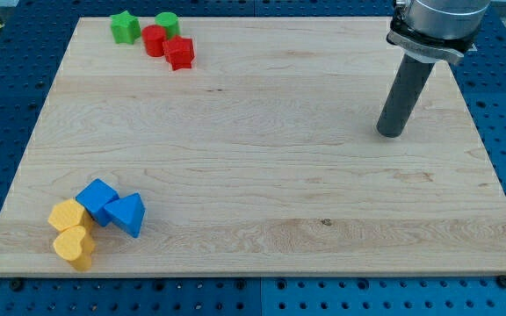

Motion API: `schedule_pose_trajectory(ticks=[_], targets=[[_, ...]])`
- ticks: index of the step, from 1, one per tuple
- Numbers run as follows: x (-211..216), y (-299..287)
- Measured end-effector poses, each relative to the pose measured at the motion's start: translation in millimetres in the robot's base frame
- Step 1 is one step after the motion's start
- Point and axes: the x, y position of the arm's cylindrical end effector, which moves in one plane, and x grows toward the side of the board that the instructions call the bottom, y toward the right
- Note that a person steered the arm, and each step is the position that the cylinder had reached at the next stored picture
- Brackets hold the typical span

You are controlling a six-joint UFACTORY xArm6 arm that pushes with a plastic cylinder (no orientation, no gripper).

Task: Move your arm to the center

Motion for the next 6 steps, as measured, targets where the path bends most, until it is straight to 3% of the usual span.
schedule_pose_trajectory(ticks=[3, 6], targets=[[0.0, -13.7], [-4.4, -131.6]])
